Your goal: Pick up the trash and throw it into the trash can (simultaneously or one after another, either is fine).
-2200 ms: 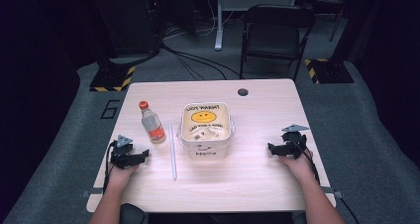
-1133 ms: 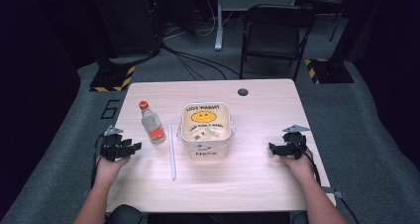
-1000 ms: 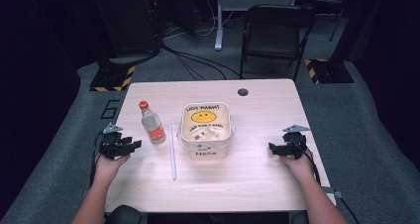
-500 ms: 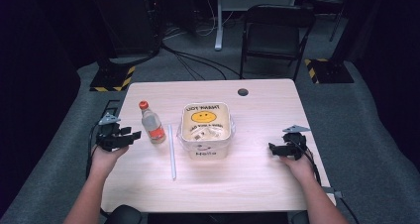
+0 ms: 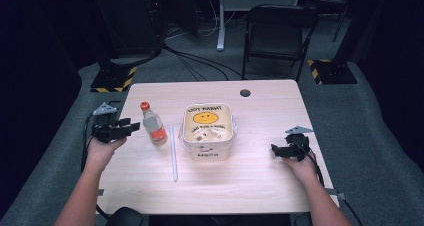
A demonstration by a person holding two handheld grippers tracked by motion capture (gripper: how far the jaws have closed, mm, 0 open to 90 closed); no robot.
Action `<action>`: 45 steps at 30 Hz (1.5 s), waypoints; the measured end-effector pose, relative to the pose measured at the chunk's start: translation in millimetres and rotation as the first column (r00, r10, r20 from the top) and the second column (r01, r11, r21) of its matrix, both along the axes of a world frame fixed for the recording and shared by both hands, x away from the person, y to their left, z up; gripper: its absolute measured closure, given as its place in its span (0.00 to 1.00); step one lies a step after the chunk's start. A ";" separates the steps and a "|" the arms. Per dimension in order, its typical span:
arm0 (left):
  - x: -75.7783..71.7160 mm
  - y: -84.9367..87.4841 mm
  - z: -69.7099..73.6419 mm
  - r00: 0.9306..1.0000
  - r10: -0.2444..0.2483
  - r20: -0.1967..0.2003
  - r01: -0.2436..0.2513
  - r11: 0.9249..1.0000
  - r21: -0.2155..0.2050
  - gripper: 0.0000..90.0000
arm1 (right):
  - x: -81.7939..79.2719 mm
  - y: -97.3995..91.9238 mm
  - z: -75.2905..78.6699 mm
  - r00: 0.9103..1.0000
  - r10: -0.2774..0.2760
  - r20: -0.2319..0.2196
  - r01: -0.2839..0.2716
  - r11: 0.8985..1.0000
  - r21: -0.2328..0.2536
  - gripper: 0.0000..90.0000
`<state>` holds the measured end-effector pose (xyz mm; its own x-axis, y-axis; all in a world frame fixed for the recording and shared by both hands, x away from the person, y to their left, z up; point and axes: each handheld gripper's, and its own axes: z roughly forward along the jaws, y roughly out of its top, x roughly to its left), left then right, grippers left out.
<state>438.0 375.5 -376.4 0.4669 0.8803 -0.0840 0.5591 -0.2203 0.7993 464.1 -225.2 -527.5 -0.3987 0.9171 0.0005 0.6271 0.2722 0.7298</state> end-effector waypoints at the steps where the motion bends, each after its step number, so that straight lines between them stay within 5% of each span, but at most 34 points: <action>1: 0.5 -0.4 1.8 1.000 -0.001 0.002 0.001 1.000 -0.001 0.55 | 0.0 0.0 -0.1 1.000 0.001 0.000 -0.001 1.000 0.001 0.08; 18: 17.3 -11.4 22.7 0.999 -0.027 0.033 0.028 1.000 -0.011 0.57 | -0.3 0.9 0.1 1.000 -0.001 -0.004 0.002 1.000 0.010 0.08; 45: 41.1 -41.5 22.1 0.999 -0.004 0.033 0.003 1.000 0.023 0.60 | -0.5 1.5 0.0 1.000 0.015 -0.002 -0.015 1.000 0.008 0.08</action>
<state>479.1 334.0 -354.3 0.4720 0.8803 -0.0480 0.5317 -0.2408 0.8120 463.6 -223.7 -527.5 -0.4124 0.9110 0.0083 0.6246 0.2761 0.7305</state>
